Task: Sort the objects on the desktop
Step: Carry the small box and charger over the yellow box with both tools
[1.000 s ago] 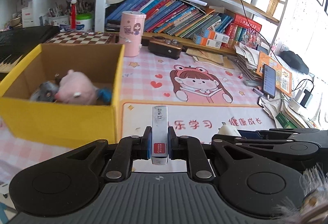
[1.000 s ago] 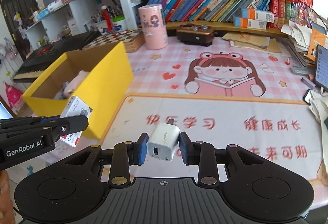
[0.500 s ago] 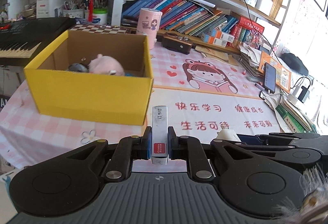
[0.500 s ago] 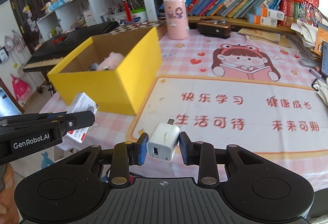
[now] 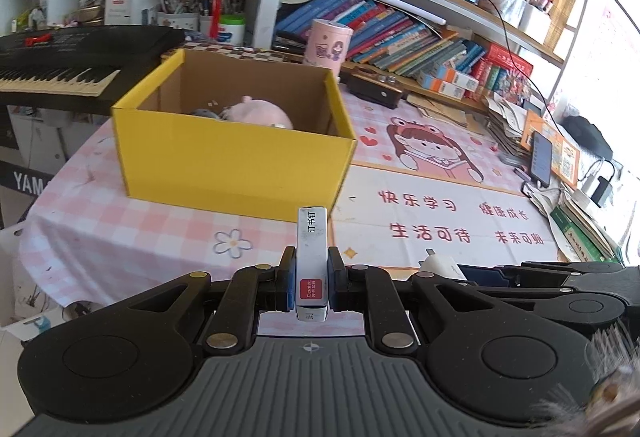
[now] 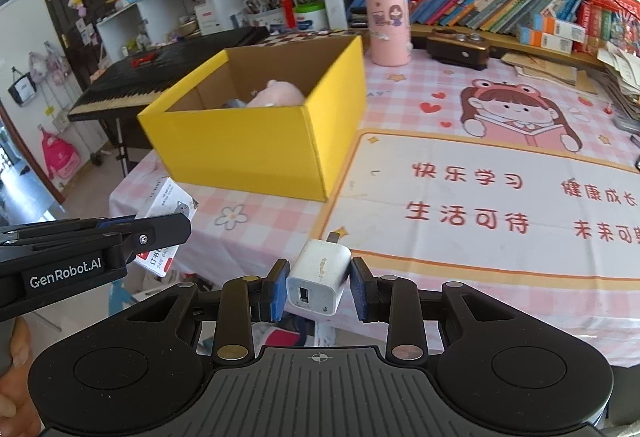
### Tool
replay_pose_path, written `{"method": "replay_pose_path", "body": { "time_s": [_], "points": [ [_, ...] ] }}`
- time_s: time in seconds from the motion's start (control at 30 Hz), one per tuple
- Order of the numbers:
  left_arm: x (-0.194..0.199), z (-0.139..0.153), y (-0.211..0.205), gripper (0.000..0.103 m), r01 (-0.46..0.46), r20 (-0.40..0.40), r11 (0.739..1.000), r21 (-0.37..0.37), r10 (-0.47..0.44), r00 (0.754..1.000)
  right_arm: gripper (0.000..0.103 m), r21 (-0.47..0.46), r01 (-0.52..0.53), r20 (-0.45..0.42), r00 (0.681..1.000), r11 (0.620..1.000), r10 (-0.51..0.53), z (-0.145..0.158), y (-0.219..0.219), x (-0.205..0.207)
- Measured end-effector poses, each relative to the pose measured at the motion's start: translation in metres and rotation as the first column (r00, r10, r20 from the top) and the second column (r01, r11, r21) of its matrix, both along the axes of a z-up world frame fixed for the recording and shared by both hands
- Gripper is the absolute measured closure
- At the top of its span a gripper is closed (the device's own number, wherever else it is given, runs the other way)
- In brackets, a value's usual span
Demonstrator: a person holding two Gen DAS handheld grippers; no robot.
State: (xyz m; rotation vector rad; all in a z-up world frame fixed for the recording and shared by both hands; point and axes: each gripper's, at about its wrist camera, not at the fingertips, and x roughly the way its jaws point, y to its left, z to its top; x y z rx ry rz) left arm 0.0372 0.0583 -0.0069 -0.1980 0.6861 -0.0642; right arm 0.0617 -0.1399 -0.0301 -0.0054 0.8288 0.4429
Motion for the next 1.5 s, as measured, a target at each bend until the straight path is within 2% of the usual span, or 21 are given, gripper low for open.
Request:
{"method": "replay_pose_path", "body": {
  "time_s": [0.33, 0.93, 1.2, 1.5],
  "points": [
    [-0.01, 0.0, 0.03, 0.09, -0.072, 0.007, 0.997, -0.015, 0.072, 0.997, 0.072, -0.013, -0.072, 0.0, 0.997, 0.997, 0.072, 0.001, 0.03, -0.002],
    [-0.001, 0.002, 0.05, 0.09, -0.135, 0.006, 0.99, -0.028, 0.136, 0.991, 0.072, -0.025, -0.138, 0.0, 0.99, 0.99, 0.139, 0.006, 0.055, 0.013],
    [0.026, 0.014, 0.049, 0.09, -0.151, 0.043, 0.988, -0.011, 0.151, 0.988, 0.072, 0.006, -0.162, 0.052, 0.986, 0.987, 0.161, 0.023, 0.051, 0.038],
    [0.084, 0.037, 0.055, 0.09, -0.197, 0.111, 0.98, 0.012, 0.194, 0.975, 0.072, 0.04, -0.206, 0.141, 0.97, 0.978, 0.198, 0.051, 0.055, 0.091]
  ]
}}
